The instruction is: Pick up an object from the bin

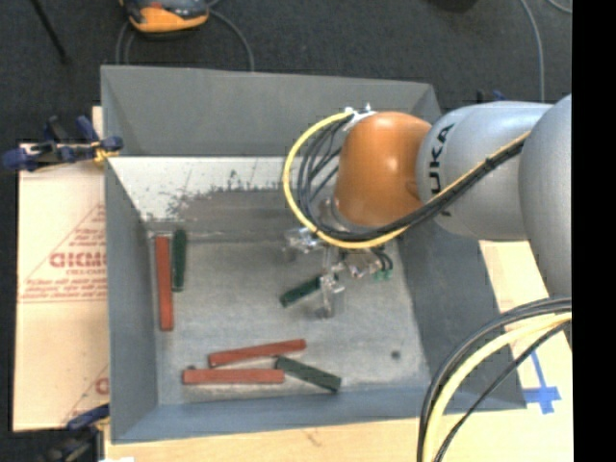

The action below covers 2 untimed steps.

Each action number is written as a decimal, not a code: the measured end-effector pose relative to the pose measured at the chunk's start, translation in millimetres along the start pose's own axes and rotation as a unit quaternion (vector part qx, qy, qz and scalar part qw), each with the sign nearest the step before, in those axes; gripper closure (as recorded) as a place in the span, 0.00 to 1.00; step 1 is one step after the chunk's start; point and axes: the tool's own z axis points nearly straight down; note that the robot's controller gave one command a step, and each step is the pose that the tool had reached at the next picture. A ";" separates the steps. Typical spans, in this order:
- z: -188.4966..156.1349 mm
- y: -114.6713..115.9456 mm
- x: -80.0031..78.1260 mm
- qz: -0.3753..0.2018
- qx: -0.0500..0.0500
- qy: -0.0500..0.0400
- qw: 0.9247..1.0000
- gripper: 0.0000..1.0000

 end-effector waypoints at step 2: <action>21.6 2.0 -12.6 -0.135 -0.001 0.000 0.991 1.00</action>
Offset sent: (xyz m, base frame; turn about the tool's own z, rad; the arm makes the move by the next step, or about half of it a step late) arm 0.0000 0.0000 0.0000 0.0000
